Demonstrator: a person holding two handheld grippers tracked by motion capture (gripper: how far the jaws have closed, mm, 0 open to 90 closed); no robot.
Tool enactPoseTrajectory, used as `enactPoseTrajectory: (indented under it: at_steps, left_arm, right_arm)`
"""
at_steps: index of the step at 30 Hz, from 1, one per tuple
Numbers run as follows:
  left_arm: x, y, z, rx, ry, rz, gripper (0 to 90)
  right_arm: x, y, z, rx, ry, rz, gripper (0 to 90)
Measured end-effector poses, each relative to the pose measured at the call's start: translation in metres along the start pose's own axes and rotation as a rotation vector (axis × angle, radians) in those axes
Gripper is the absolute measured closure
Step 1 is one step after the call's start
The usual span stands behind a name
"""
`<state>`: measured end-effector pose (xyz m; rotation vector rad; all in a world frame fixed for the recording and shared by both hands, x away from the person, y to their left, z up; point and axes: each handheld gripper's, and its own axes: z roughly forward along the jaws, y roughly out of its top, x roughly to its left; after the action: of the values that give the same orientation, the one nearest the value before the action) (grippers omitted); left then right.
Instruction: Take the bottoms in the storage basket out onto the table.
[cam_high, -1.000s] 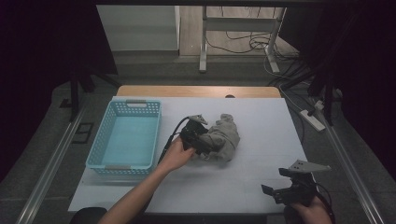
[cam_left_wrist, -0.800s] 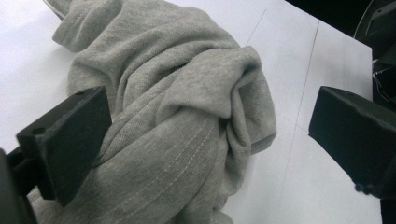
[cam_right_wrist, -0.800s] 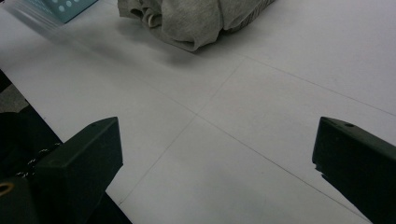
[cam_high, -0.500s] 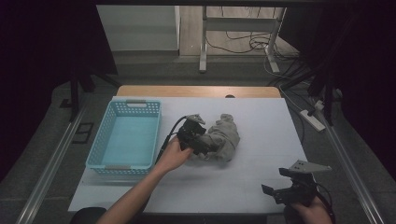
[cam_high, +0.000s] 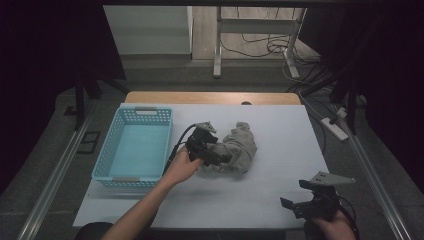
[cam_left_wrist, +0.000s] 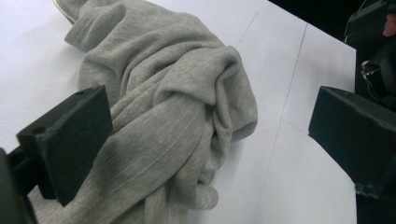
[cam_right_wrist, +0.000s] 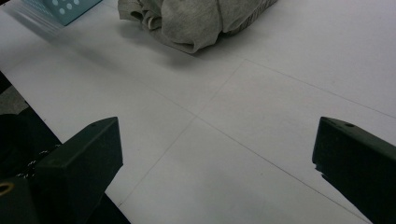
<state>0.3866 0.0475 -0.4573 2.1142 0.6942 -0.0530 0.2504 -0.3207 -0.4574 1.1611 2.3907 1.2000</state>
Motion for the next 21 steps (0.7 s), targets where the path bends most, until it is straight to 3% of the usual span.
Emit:
enactPoseTrajectory:
  at_steps: [21]
  left_arm:
    - [-0.008,-0.001,-0.014,-0.01,0.04,0.014,0.9]
  right_arm:
    - [0.001,0.001,0.001,0.013,-0.007,-0.001,2.0]
